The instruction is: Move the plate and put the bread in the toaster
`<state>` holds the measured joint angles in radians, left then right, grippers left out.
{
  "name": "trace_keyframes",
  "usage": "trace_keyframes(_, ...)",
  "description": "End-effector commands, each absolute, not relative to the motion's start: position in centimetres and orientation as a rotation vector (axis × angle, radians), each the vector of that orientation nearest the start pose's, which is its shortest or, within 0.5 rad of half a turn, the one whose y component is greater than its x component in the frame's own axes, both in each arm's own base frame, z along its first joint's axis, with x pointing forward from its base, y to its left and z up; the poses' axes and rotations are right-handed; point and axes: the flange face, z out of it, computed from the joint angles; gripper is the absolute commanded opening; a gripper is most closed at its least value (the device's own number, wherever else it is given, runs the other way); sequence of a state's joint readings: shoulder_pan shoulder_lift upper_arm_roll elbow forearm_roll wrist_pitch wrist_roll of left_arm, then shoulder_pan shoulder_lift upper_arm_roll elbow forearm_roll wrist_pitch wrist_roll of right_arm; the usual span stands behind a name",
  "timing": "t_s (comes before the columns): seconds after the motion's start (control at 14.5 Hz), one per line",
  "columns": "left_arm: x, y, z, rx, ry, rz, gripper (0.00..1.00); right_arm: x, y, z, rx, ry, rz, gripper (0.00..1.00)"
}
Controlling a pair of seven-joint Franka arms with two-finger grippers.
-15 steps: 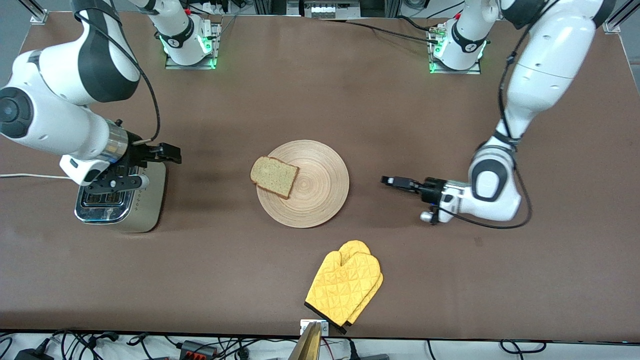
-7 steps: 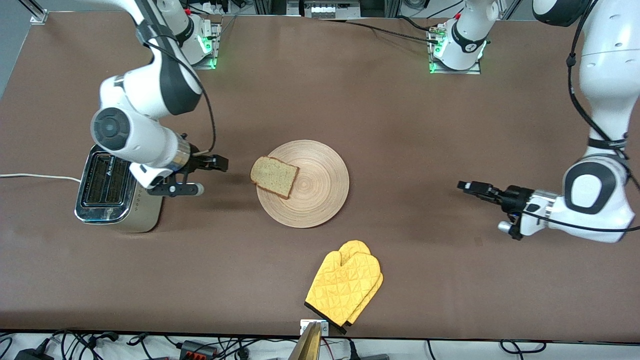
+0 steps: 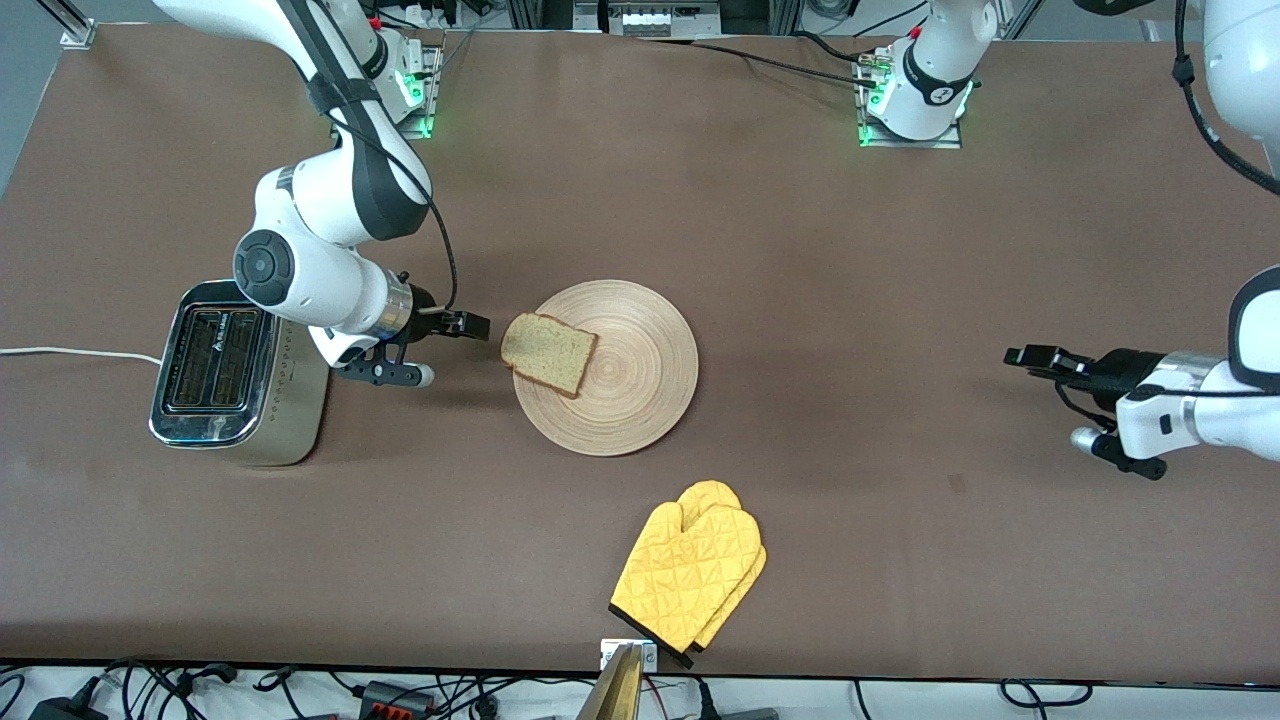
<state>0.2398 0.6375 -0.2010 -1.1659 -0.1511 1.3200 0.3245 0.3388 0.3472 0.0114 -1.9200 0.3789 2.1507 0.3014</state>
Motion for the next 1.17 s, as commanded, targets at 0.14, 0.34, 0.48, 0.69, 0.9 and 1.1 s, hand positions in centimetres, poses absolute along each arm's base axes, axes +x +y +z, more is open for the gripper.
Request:
trace_keyframes(0.14,66.1,3.1,46.7,-3.225,0.377,0.611,0.53,55.7,24.5,26.2,-2.814,0.321,0.373,1.0)
trace_keyframes(0.34,65.0,2.0,50.4,-3.122,0.4,0.559,0.63,55.6,24.6,23.8,-2.769,0.393,0.423,1.0)
trace_keyframes(0.48,64.1,2.3,52.3,-3.119,0.373,0.555,0.63,55.7,24.8,23.3,-2.751,0.416,0.421,1.0)
trace_keyframes(0.69,62.4,2.7,56.8,-3.109,0.37,0.452,1.0,55.7,25.0,22.5,-2.706,0.468,0.44,1.0)
trace_keyframes(0.9,61.2,1.6,57.8,-3.093,0.375,0.383,1.0,55.7,25.1,22.4,-2.7,0.475,0.445,0.94)
trace_keyframes(1.1,59.3,2.2,58.3,-3.061,0.291,0.31,1.0,55.7,25.3,21.5,-2.693,0.486,0.465,0.91)
